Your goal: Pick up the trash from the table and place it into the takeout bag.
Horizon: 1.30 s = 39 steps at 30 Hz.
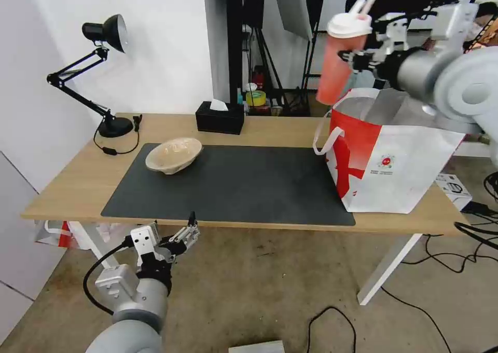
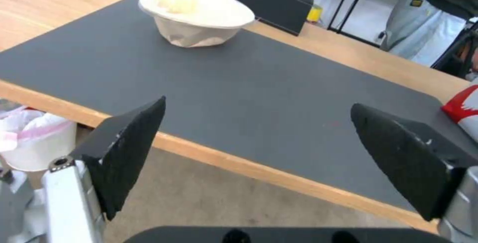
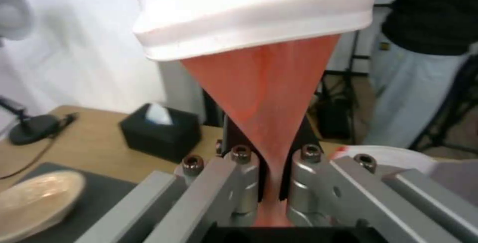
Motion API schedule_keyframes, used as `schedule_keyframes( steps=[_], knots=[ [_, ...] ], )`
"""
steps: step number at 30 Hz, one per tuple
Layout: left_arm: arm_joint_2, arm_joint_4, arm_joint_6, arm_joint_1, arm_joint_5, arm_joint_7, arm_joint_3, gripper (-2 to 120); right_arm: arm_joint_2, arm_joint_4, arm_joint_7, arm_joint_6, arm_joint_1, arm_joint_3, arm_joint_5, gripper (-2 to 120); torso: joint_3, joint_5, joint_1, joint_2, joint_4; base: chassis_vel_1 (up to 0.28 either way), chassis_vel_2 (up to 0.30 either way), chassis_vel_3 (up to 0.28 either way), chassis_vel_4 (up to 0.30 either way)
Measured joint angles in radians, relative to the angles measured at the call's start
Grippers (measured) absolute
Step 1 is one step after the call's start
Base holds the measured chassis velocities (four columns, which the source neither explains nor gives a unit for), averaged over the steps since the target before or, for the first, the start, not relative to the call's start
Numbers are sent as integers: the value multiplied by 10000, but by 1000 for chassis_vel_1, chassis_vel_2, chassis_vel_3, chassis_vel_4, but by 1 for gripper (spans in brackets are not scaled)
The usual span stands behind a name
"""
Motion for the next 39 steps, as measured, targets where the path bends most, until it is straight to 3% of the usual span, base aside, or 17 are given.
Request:
schedule_keyframes(
  steps=[18, 39],
  knots=[
    [70, 0, 0, 80, -42, -35, -42, 100, -420, -1239, -783, 320, -1026, 938, -804, 3, 0, 0, 0, 0, 0, 0, 0, 0, 0],
    [-25, 0, 5, 159, -56, -41, -120, 100, -393, -2028, -1331, 424, -1333, 227, -2417, 3, 1, -2, 0, 0, 1, 0, 0, 0, 0]
  ],
)
